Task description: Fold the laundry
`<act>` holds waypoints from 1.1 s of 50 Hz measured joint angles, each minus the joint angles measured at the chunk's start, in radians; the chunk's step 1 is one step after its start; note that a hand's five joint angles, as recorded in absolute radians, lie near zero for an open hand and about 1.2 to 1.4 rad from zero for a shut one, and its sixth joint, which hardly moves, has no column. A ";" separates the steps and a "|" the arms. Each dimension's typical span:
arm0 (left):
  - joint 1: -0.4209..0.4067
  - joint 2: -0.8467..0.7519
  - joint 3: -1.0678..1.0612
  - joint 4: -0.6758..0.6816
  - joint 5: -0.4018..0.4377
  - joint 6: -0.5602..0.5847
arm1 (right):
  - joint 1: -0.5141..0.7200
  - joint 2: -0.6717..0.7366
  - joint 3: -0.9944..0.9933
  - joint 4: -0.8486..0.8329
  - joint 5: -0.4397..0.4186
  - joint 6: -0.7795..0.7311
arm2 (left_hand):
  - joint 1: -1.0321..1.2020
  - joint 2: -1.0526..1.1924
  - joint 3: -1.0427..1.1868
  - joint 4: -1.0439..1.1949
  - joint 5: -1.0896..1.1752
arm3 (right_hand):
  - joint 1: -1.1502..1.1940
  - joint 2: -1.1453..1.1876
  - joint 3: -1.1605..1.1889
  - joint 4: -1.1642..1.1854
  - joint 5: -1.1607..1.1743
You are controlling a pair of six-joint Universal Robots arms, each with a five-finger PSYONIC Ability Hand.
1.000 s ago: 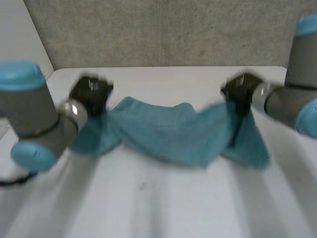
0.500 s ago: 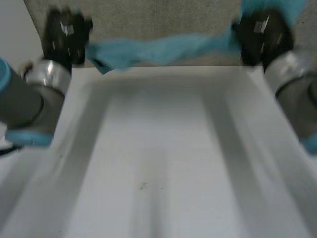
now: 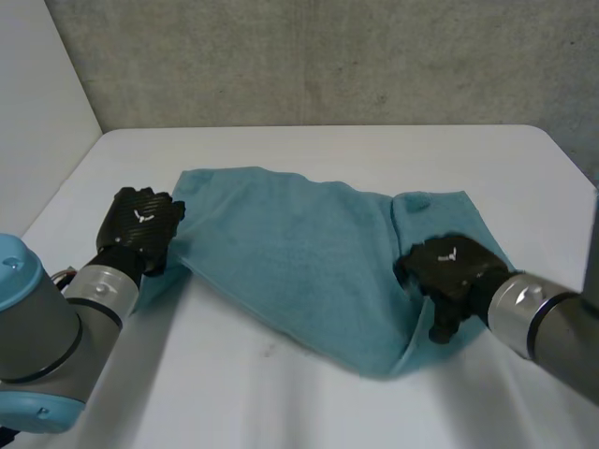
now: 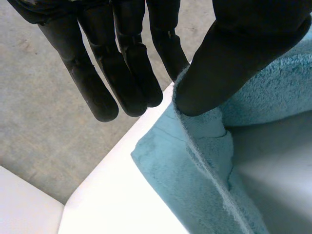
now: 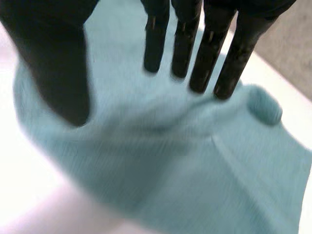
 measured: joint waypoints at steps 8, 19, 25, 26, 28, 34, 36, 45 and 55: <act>0.008 0.013 -0.001 0.000 0.000 -0.001 | -0.044 -0.016 -0.156 0.064 -0.064 -0.008 | 0.000 0.000 0.000 0.000 0.000 | -0.271 -0.342 -0.349 -0.333 -0.357; 0.026 0.012 -0.010 0.003 0.003 -0.001 | -0.059 0.237 -0.345 0.071 -0.051 -0.205 | 0.000 0.000 0.000 0.000 0.000 | -0.153 -0.194 -0.187 -0.184 -0.212; 0.045 0.011 -0.010 0.003 0.007 -0.001 | -0.063 0.331 -0.385 0.068 -0.046 -0.339 | 0.000 0.000 0.000 0.000 0.000 | -0.106 -0.133 -0.129 -0.124 -0.162; 0.048 0.011 -0.010 0.003 0.007 -0.001 | -0.066 0.357 -0.394 0.064 -0.046 -0.366 | 0.000 0.000 0.000 0.000 0.000 | -0.083 -0.103 -0.103 -0.097 -0.139; 0.051 0.010 -0.010 0.003 0.008 -0.001 | -0.068 0.382 -0.404 0.056 -0.047 -0.385 | 0.000 0.000 0.000 0.000 0.000 | -0.016 -0.020 -0.022 -0.021 -0.066; 0.054 0.009 -0.009 0.004 0.009 -0.001 | -0.073 0.431 -0.417 0.032 -0.054 -0.398 | 0.000 0.000 0.000 0.000 -0.001 | 0.008 0.011 0.012 0.010 -0.031; 0.054 0.009 -0.009 0.004 0.010 -0.001 | -0.074 0.439 -0.416 0.025 -0.056 -0.397 | 0.000 0.000 0.000 0.000 0.000 | 0.008 0.011 0.012 0.010 -0.031; 0.054 0.005 -0.010 0.006 0.011 -0.001 | -0.093 0.479 -0.403 -0.009 -0.069 -0.394 | 0.000 0.000 0.000 0.000 0.000 | 0.005 0.006 0.004 0.008 -0.033; 0.055 0.003 -0.010 0.006 0.008 -0.001 | -0.123 0.502 -0.382 -0.046 -0.069 -0.379 | 0.000 0.000 0.000 0.000 0.000 | 0.056 0.064 0.062 0.060 0.012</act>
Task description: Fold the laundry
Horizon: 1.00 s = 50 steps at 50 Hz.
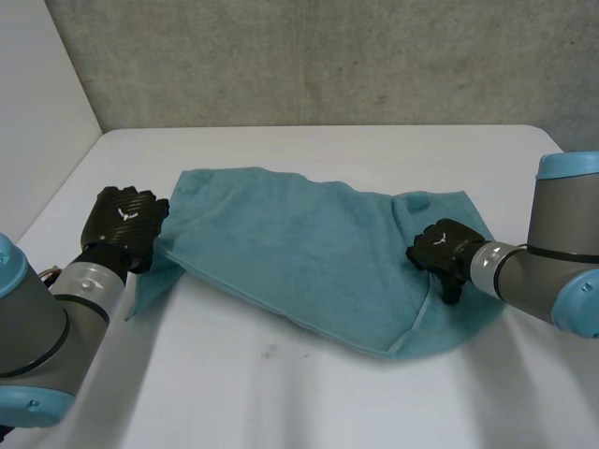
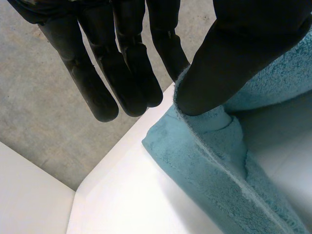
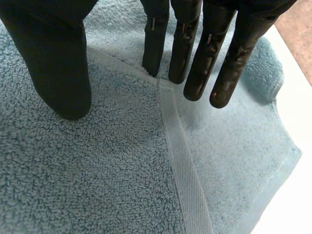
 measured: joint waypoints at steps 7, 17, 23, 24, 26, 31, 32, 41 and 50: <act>0.000 -0.001 0.001 -0.001 -0.001 0.000 | -0.023 -0.003 0.036 -0.053 0.002 0.029 | 0.000 0.000 0.000 0.000 0.000 | 0.053 0.119 0.136 0.140 0.116; -0.001 -0.003 0.000 -0.002 -0.003 0.000 | -0.053 -0.005 0.065 -0.077 -0.001 0.064 | 0.000 0.000 0.000 0.000 0.000 | 0.053 0.127 0.153 0.158 0.145; -0.001 -0.003 -0.001 -0.002 -0.004 0.000 | -0.069 -0.013 0.071 -0.086 -0.002 0.077 | 0.000 0.000 0.000 0.000 0.000 | 0.053 0.127 0.148 0.152 0.146; -0.001 -0.004 -0.001 -0.002 -0.004 0.000 | -0.072 -0.020 0.072 -0.086 -0.003 0.086 | 0.000 0.000 0.000 0.000 0.000 | 0.054 0.127 0.147 0.152 0.146; -0.001 -0.004 -0.001 -0.002 -0.004 0.000 | -0.074 -0.027 0.073 -0.086 -0.005 0.095 | 0.000 0.000 0.000 0.000 0.000 | 0.068 0.127 0.147 0.152 0.146; 0.000 -0.004 -0.001 -0.002 -0.005 0.000 | -0.082 -0.063 0.082 -0.083 -0.022 0.130 | 0.000 0.000 0.000 0.000 0.000 | 0.111 0.132 0.147 0.152 0.146; 0.000 -0.004 -0.001 -0.002 -0.005 0.000 | -0.082 -0.066 0.083 -0.083 -0.025 0.132 | 0.000 0.000 0.000 0.000 0.000 | 0.113 0.135 0.147 0.152 0.146; 0.000 -0.004 -0.001 -0.002 -0.005 0.000 | -0.087 -0.093 0.097 -0.077 -0.066 0.147 | 0.000 0.000 0.000 0.000 0.000 | 0.120 0.136 0.147 0.152 0.147; 0.000 -0.006 -0.003 -0.002 -0.004 0.000 | -0.085 -0.087 0.103 -0.073 -0.072 0.134 | 0.000 0.000 0.000 0.000 0.000 | 0.054 0.051 0.049 0.054 0.093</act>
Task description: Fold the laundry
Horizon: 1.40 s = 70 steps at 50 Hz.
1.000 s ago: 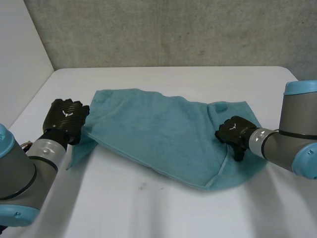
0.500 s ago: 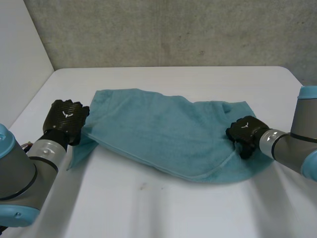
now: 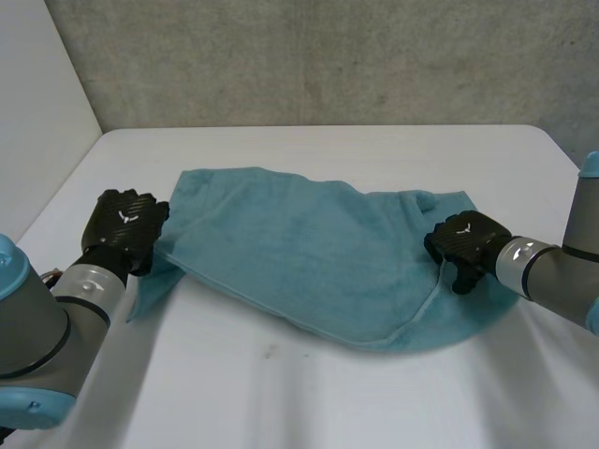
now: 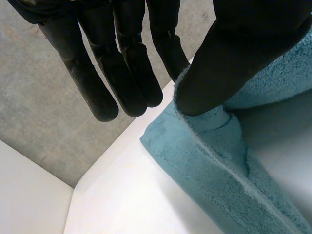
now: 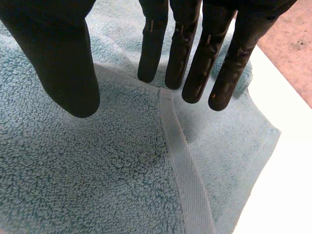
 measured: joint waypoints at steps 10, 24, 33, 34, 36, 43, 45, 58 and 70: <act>0.001 -0.003 -0.002 0.000 0.001 0.000 | -0.002 0.012 -0.001 0.000 0.001 -0.006 | 0.000 0.000 0.000 0.000 0.000 | 0.217 0.273 0.260 0.258 0.227; -0.002 0.009 0.002 -0.006 -0.001 0.004 | -0.074 -0.108 -0.008 0.040 0.020 0.060 | 0.000 0.000 0.000 0.000 0.000 | 0.377 0.473 0.480 0.488 0.451; -0.007 0.035 0.000 -0.009 -0.001 0.006 | -0.135 -0.221 0.054 0.095 -0.014 0.133 | 0.000 0.000 0.000 0.000 0.000 | 0.142 0.167 0.175 0.184 0.190; -0.009 0.037 -0.001 -0.009 -0.001 0.006 | -0.138 -0.228 0.071 0.091 -0.032 0.136 | 0.000 0.000 0.000 0.000 0.000 | 0.092 0.109 0.117 0.119 0.126; -0.010 0.037 -0.001 -0.009 0.000 0.006 | -0.138 -0.233 0.092 0.079 -0.057 0.138 | 0.000 0.000 0.000 0.000 0.000 | -0.012 -0.012 -0.004 -0.006 0.001; -0.013 0.031 -0.003 -0.008 0.001 0.005 | -0.128 -0.203 0.136 0.016 -0.142 0.141 | 0.000 0.000 0.000 0.000 0.000 | -0.221 -0.270 -0.263 -0.270 -0.279; -0.013 0.030 -0.003 -0.008 0.001 0.005 | -0.126 -0.182 0.136 0.011 -0.149 0.139 | 0.000 0.000 0.000 0.000 0.000 | -0.221 -0.270 -0.263 -0.270 -0.279; -0.012 0.024 -0.003 -0.007 0.001 0.005 | -0.105 -0.037 0.096 -0.005 -0.136 0.104 | 0.000 0.000 0.000 0.000 0.000 | -0.064 -0.070 -0.060 -0.063 -0.098; -0.010 0.019 -0.002 -0.006 0.001 0.005 | -0.107 -0.029 0.093 -0.035 -0.134 0.106 | 0.000 0.000 0.000 0.000 0.000 | 0.377 0.457 0.460 0.464 0.424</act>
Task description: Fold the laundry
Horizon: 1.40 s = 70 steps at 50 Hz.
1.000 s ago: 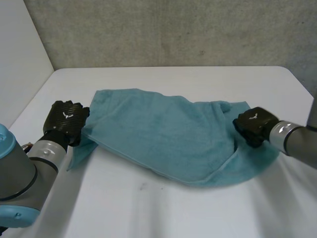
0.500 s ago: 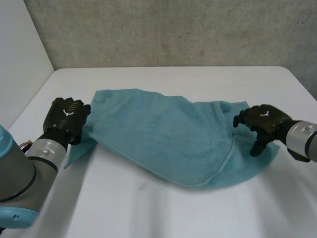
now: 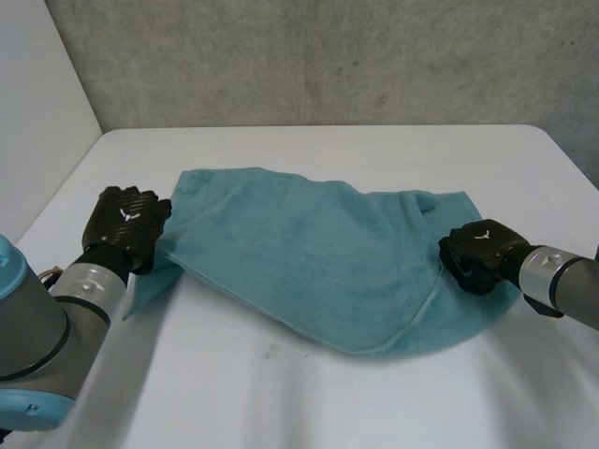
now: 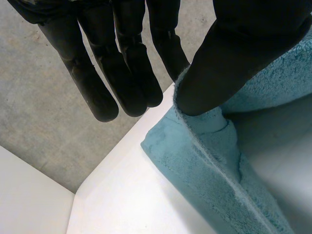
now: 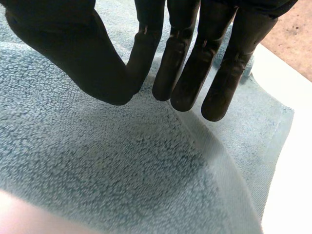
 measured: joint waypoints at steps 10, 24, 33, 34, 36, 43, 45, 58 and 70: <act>0.004 -0.001 0.000 0.000 0.000 0.000 | -0.002 -0.001 0.004 -0.008 0.008 0.007 | 0.000 0.000 0.000 0.000 0.000 | -0.243 -0.302 -0.301 -0.305 -0.252; 0.004 -0.001 0.000 0.000 0.000 0.000 | 0.007 -0.008 0.016 -0.014 0.007 0.019 | 0.000 0.000 0.000 0.000 0.000 | -0.407 -0.499 -0.507 -0.519 -0.480; 0.004 -0.002 -0.001 0.000 0.000 0.000 | 0.005 -0.002 0.010 -0.030 0.010 0.019 | 0.000 0.000 0.000 0.000 0.000 | -0.497 -0.605 -0.610 -0.611 -0.576; 0.004 -0.002 -0.001 0.000 0.000 0.000 | 0.006 -0.002 0.009 -0.032 0.011 0.019 | 0.000 0.000 0.000 0.000 0.000 | -0.508 -0.617 -0.620 -0.624 -0.590; 0.004 -0.002 -0.001 0.000 0.000 0.000 | 0.006 -0.001 0.007 -0.035 0.015 0.019 | 0.000 0.000 0.000 0.000 0.000 | -0.509 -0.618 -0.622 -0.628 -0.596; 0.004 -0.002 -0.002 0.000 0.000 0.000 | 0.010 -0.001 0.001 -0.038 0.027 0.019 | 0.000 0.000 0.000 0.000 0.000 | -0.509 -0.618 -0.622 -0.628 -0.601; 0.004 -0.002 -0.002 0.000 0.001 0.000 | 0.012 -0.001 0.000 -0.038 0.030 0.019 | 0.000 0.000 0.000 0.000 0.000 | -0.509 -0.618 -0.622 -0.628 -0.601; 0.003 -0.003 -0.003 0.000 0.002 0.000 | 0.008 0.015 -0.009 -0.047 0.035 0.019 | 0.000 0.000 0.000 0.000 0.000 | -0.509 -0.618 -0.622 -0.628 -0.601; 0.001 -0.008 -0.003 0.000 0.002 0.000 | 0.016 0.059 -0.027 -0.048 0.051 0.017 | 0.000 0.000 0.000 0.000 0.000 | -0.255 -0.290 -0.305 -0.313 -0.319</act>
